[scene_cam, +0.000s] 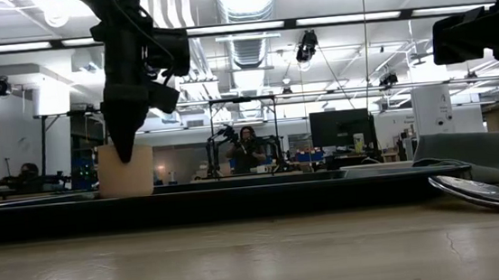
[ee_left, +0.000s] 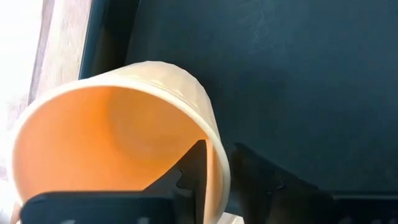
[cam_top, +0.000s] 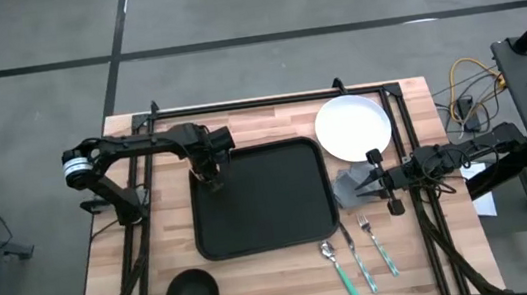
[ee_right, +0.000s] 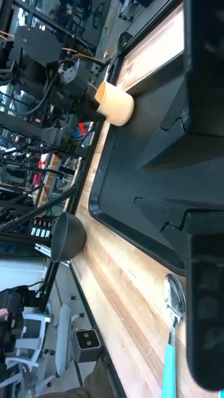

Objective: Set up tray
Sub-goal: Put the light orange mug on the top left of the black tray, then put the white plate on the black tray to the bottom right of the light orange mug

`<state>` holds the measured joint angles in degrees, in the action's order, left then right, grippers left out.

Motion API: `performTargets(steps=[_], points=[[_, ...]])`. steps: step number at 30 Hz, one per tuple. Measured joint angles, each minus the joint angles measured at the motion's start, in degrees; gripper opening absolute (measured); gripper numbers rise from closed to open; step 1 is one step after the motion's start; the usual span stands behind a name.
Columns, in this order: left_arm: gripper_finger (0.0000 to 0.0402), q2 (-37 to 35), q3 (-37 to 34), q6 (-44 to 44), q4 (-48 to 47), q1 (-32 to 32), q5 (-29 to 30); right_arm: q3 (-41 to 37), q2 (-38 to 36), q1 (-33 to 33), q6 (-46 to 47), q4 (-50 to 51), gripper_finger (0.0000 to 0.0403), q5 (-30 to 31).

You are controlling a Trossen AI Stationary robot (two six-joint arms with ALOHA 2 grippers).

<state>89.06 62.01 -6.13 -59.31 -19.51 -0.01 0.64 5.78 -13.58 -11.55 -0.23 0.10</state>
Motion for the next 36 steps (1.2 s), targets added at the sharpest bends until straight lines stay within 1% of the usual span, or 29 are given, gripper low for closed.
performTargets(steps=[5, 11, 17, 28, 29, 31, 33, 36], points=[[0.0084, 0.0, 0.01, -0.02, -1.09, 0.0, 0.0, 0.0, -0.02, 0.0, -0.02, 0.0, 0.0068, 0.0], [0.0088, -0.04, 2.82, -0.22, -4.55, -0.02, -0.04, 0.0, 0.0, 0.0, 0.0, 0.0, 0.0068, 0.0], [0.0089, -0.04, 9.68, -0.46, -7.67, -0.02, -0.02, 0.0, 0.0, 0.0, 0.0, 0.0, 0.0068, 0.01], [0.0089, -0.07, 24.06, 0.06, -7.72, -0.02, 0.02, 0.0, 0.0, 0.0, 0.0, 0.0, 0.0068, 0.02], [0.0089, -0.07, 25.26, -0.21, -7.63, 0.0, 0.02, 0.0, -0.02, 0.0, 0.0, -0.01, 0.0068, 0.01], [0.0089, -0.15, 26.98, -4.51, -6.47, 0.02, 0.02, 0.0, 0.0, 0.0, 0.0, 0.0, 0.0068, 0.02], [0.0089, -0.45, 26.73, -7.44, -6.51, 1.39, 0.28, 0.0, 0.0, 0.0, 0.0, -0.01, 0.0068, 0.0], [0.0089, -1.09, 24.44, -3.23, -5.93, 5.31, -0.39, 0.0, 0.0, 0.0, -0.01, 0.0, 0.0068, 0.01]])
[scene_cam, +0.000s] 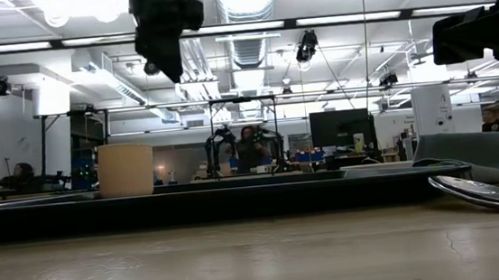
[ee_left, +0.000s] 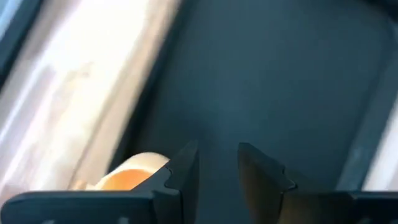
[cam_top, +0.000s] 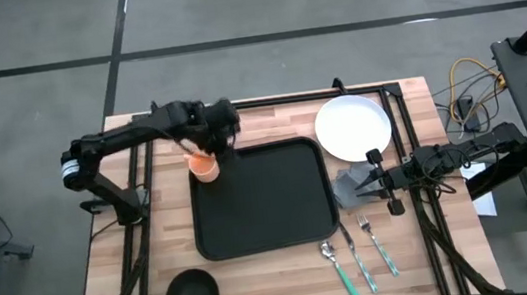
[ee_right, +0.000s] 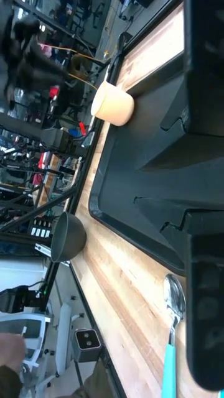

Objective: Set up tray
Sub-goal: Put the white plate on the black tray to the bottom right of the light orange mug

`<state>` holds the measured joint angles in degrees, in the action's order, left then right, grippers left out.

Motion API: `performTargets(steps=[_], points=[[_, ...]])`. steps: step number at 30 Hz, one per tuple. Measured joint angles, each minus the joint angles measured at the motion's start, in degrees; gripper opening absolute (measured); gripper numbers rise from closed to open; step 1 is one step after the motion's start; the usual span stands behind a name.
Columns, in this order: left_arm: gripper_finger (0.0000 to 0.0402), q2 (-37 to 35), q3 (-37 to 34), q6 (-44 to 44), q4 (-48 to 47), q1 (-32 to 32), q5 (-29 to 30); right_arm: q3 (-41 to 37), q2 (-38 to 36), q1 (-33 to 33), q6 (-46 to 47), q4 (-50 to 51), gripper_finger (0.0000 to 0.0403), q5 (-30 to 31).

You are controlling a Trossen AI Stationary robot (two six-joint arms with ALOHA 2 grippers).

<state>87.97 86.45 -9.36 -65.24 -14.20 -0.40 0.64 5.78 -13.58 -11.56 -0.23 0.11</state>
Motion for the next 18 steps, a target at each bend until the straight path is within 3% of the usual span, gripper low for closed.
performTargets(steps=[3, 8, 11, 18], points=[[0.0089, -1.42, -4.52, 1.96, 5.32, 4.96, -1.04, 0.0, 0.0, 0.0, 0.01, 0.0, 0.0068, 0.01], [0.0089, -6.08, -14.29, 4.31, 21.97, 13.66, -8.76, 0.0, 0.0, 0.0, 0.01, -0.02, 0.0068, -0.01], [0.0089, -9.33, -20.26, 5.89, 27.35, 18.19, -12.71, 0.0, -0.04, 0.0, 0.01, -0.04, 0.0068, 0.0], [0.0089, -18.5, -33.23, 4.44, 39.95, 26.98, -13.51, 0.0, -0.04, 0.0, 0.01, 0.02, 0.0068, -0.01]])
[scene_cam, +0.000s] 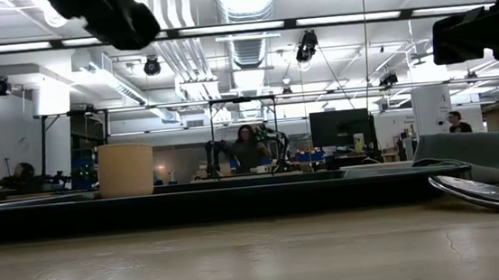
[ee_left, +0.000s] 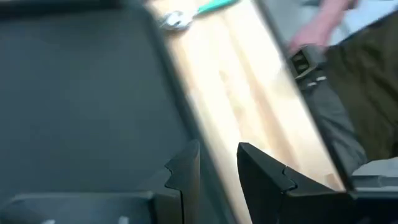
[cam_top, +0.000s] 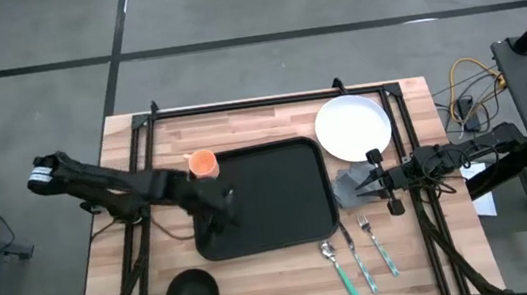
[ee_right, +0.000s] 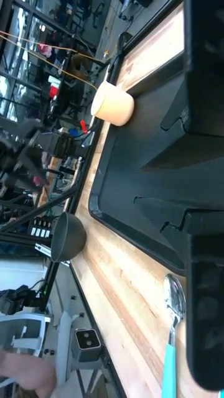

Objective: Set up tray
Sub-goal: Put the white plate on the black tray to the bottom right of the light orange mug

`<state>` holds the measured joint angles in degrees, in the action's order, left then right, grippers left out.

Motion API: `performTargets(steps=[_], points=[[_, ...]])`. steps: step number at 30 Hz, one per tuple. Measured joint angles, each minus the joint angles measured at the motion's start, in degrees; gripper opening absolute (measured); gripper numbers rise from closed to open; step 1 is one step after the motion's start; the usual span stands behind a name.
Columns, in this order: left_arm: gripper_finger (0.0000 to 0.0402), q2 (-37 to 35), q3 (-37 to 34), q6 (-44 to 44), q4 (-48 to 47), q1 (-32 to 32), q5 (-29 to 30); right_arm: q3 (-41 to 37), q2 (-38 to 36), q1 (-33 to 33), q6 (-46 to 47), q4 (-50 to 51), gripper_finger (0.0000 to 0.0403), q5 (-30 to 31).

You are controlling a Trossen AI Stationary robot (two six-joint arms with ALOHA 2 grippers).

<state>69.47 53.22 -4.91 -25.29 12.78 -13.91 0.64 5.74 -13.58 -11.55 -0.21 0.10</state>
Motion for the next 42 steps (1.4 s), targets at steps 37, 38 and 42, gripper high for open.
performTargets(steps=[37, 38, 42], points=[[0.0089, -28.22, -39.99, 2.85, 53.8, 4.49, -27.02, 0.0, 0.0, 0.0, 2.74, 0.02, 0.0068, 0.0], [0.0089, -28.79, -40.38, 2.87, 53.74, 4.47, -27.63, 0.0, 0.0, 0.0, 3.65, 0.02, 0.0068, 0.02], [0.0089, -31.56, -41.87, 2.88, 53.76, 4.45, -27.18, 0.0, 0.0, 0.0, 4.08, 0.0, 0.0068, 0.0]])
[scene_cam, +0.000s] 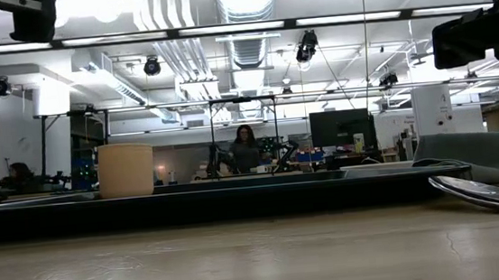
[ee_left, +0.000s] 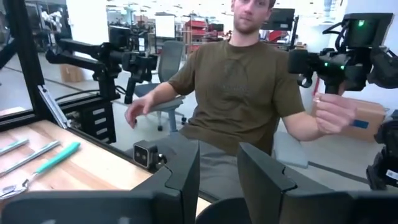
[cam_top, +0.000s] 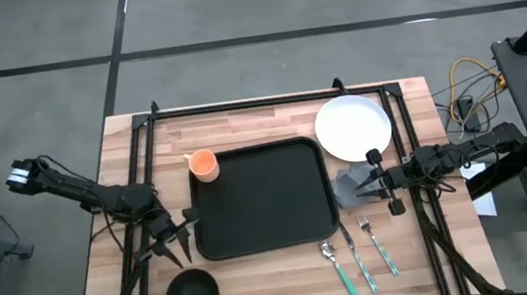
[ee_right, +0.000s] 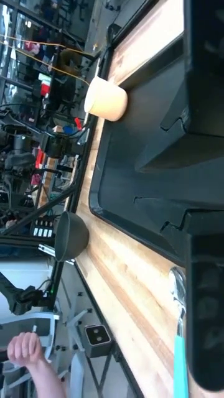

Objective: Set up tray
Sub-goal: Put the white plate on the black tray to the bottom right of the light orange mug

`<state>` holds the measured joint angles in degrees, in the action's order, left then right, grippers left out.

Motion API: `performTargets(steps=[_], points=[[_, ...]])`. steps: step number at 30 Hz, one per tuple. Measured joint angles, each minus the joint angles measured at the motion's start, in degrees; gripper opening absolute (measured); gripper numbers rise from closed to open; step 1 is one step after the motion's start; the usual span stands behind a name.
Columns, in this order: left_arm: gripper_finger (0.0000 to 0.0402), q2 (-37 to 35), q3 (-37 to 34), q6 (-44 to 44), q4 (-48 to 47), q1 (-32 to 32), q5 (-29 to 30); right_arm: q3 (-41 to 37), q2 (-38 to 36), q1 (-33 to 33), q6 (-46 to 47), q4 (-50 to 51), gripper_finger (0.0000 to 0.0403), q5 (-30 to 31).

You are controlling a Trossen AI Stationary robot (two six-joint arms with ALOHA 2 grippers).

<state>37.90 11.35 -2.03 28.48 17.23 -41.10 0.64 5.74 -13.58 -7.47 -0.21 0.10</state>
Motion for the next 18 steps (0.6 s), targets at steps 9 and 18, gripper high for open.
performTargets(steps=[9, 18], points=[[0.0089, -8.25, -4.62, -0.43, 0.02, 0.0, 4.17, 0.0, 0.0, 0.0, -1.43, 0.0, 0.0068, 0.02], [0.0089, -19.03, -10.07, -1.11, -0.02, 0.0, 5.97, 0.0, 0.02, 0.0, 0.02, -0.11, 0.0068, 0.0]])
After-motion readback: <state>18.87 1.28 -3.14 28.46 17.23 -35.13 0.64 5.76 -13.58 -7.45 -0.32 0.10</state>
